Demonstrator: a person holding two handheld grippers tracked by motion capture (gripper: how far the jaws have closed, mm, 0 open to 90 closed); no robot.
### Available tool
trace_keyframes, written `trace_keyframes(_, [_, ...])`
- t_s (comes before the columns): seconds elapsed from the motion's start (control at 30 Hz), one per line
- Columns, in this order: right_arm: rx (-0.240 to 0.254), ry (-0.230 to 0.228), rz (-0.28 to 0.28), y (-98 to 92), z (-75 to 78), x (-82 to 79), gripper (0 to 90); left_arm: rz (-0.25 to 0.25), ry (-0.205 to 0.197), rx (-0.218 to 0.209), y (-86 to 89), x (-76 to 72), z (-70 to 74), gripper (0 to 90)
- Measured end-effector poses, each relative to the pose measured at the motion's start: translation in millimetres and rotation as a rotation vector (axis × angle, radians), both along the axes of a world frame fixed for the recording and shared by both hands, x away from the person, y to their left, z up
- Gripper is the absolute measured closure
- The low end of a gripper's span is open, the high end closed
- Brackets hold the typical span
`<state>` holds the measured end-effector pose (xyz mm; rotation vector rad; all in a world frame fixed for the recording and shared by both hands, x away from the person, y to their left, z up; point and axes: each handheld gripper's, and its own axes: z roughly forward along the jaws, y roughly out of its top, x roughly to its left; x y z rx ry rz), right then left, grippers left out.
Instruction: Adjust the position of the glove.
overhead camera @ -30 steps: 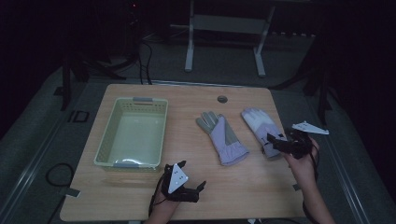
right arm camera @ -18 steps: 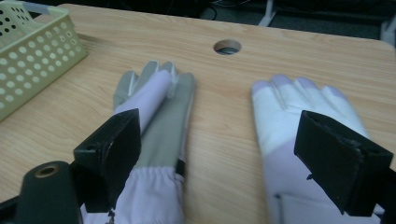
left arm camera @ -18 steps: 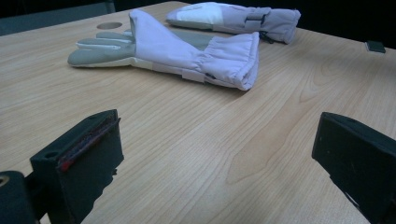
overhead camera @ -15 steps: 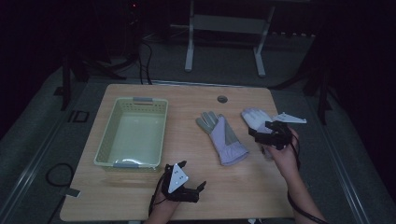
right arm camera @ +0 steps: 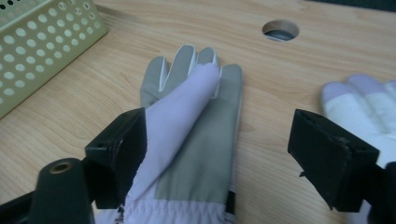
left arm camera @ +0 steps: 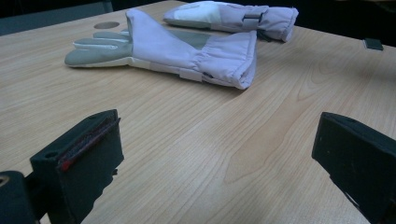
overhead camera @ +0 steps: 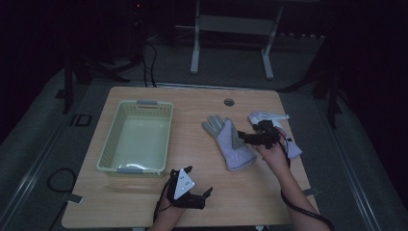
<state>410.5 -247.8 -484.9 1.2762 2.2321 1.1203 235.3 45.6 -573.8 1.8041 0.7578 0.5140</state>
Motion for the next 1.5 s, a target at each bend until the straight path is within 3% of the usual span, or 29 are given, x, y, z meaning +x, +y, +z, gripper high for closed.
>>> trace_keyframes(0.27, [-0.058, 0.029, 0.005, 14.5, -16.4, 9.5, 24.2, -0.001, 0.0, 0.005, -0.3, 0.2, 0.0, 2.0])
trace_keyframes(0.33, [-0.087, 0.06, 0.003, 22.3, -28.4, 17.3, 27.3, 0.0, -0.007, 0.012, -1.4, -0.6, 0.0, 2.0])
trace_keyframes(0.4, [-0.069, 0.093, -0.001, 24.2, -34.3, 22.1, 30.3, -0.002, -0.012, 0.017, -1.8, -1.2, 0.1, 2.0])
trace_keyframes(0.5, [-0.086, 0.11, -0.014, 26.2, -40.4, 26.6, 32.3, -0.003, -0.013, 0.018, -1.8, -1.2, 0.1, 2.0])
trace_keyframes(0.53, [-0.084, 0.136, -0.012, 27.7, -46.4, 30.7, 32.4, -0.004, -0.012, 0.016, -1.7, -1.2, 0.0, 2.0])
trace_keyframes(0.67, [-0.086, 0.135, -0.005, 29.9, -49.5, 33.3, 33.9, -0.008, -0.007, 0.011, -1.4, -0.7, 0.0, 2.0])
trace_keyframes(0.7, [-0.081, 0.144, 0.003, 30.5, -50.7, 34.5, 40.5, -0.009, -0.007, 0.012, -1.4, -0.8, 0.0, 2.0])
trace_keyframes(0.73, [-0.122, 0.172, 0.036, 34.1, -56.5, 36.9, 43.2, -0.008, -0.009, 0.013, -1.7, -1.1, 0.0, 2.0])
trace_keyframes(0.77, [-0.122, 0.172, 0.036, 34.1, -56.5, 36.9, 43.2, -0.008, -0.009, 0.013, -1.7, -1.1, 0.0, 2.0])
trace_keyframes(0.8, [-0.105, 0.206, 0.049, 33.0, -58.0, 39.3, 55.2, -0.009, -0.011, 0.015, -1.8, -1.2, 0.0, 2.0])
trace_keyframes(0.87, [-0.125, 0.208, 0.052, 32.6, -56.2, 38.9, 70.9, -0.009, -0.011, 0.016, -1.8, -1.3, 0.0, 2.0])
trace_keyframes(0.9, [-0.125, 0.208, 0.052, 32.6, -56.2, 38.9, 70.9, -0.009, -0.011, 0.016, -1.9, -1.3, 0.0, 2.0])
trace_keyframes(0.93, [-0.122, 0.217, 0.047, 33.3, -54.7, 37.8, 76.9, -0.009, -0.011, 0.016, -1.9, -1.3, 0.1, 2.0])
trace_keyframes(1.0, [-0.085, 0.234, 0.029, 34.2, -50.2, 34.5, 81.3, -0.007, -0.01, 0.015, -1.8, -1.2, 0.1, 2.0])
trace_keyframes(1.03, [-0.016, 0.23, 0.014, 34.7, -43.9, 30.1, 81.9, -0.007, -0.01, 0.015, -1.8, -1.2, 0.1, 2.0])
trace_keyframes(1.13, [0.059, 0.216, -0.023, 35.0, -32.0, 22.9, 82.9, -0.007, -0.011, 0.016, -1.9, -1.3, 0.1, 2.0])
trace_keyframes(1.27, [0.099, 0.199, -0.046, 38.5, -20.5, 13.1, 83.4, -0.008, -0.014, 0.018, -2.2, -1.4, 0.0, 2.0])
trace_keyframes(1.33, [0.161, 0.205, -0.08, 41.1, -13.8, 3.4, 83.5, -0.007, -0.016, 0.019, -2.4, -1.7, 0.0, 2.0])
trace_keyframes(1.37, [0.161, 0.205, -0.08, 41.1, -13.8, 3.4, 83.5, -0.007, -0.016, 0.019, -2.4, -1.7, 0.0, 2.0])
trace_keyframes(1.43, [0.206, 0.204, -0.106, 42.0, -10.6, -1.1, 83.5, -0.002, -0.015, 0.016, -2.2, -1.8, 0.0, 2.0])
trace_keyframes(1.5, [0.215, 0.193, -0.14, 46.5, -4.8, -8.1, 83.5, -0.002, -0.014, 0.015, -2.1, -1.7, 0.0, 2.0])
